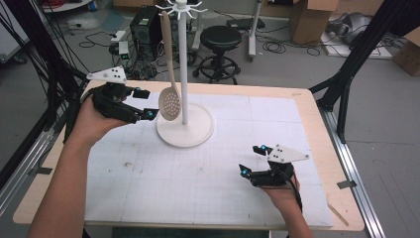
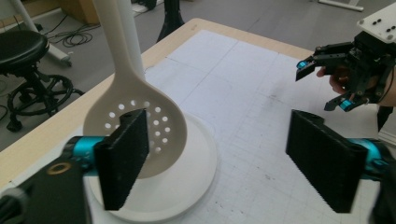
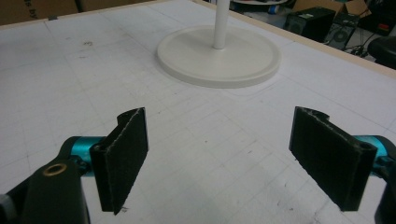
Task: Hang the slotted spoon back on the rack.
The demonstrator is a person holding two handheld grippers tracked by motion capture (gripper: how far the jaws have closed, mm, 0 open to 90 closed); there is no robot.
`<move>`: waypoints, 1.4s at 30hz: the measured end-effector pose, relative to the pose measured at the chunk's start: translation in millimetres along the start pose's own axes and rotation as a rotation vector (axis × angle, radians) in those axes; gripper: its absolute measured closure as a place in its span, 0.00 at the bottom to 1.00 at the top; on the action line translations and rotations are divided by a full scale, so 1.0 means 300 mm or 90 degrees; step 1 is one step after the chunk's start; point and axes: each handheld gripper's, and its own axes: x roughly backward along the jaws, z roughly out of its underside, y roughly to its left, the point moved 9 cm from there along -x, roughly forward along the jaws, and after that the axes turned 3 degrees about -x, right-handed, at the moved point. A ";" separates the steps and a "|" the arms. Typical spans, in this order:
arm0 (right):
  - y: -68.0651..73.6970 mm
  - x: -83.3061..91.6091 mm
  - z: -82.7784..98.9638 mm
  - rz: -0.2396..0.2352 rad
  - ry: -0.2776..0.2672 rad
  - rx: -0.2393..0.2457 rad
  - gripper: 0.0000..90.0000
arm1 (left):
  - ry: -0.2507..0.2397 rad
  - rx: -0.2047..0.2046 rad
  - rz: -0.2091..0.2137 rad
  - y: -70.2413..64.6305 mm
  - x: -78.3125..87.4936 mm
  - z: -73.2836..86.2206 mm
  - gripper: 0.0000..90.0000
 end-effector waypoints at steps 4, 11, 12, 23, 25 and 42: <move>0.000 0.000 0.001 0.001 0.001 0.003 0.21 | -0.016 0.002 0.018 -0.028 -0.004 0.031 0.21; 0.004 -0.003 0.003 0.000 0.004 0.004 0.21 | -0.036 -0.003 0.045 -0.085 -0.034 0.103 0.15; 0.004 -0.003 0.003 0.000 0.004 0.005 0.21 | -0.037 -0.002 0.045 -0.090 -0.039 0.116 0.14; 0.006 -0.008 0.005 -0.004 0.004 0.005 0.21 | -0.072 0.020 0.070 -0.147 -0.060 0.237 0.08; 0.006 -0.007 0.006 -0.004 0.005 0.004 0.21 | -0.075 0.018 0.076 -0.158 -0.064 0.258 0.08; -0.006 -0.009 0.008 -0.005 0.005 0.007 0.21 | -0.077 -0.014 0.096 -0.205 -0.067 0.337 0.02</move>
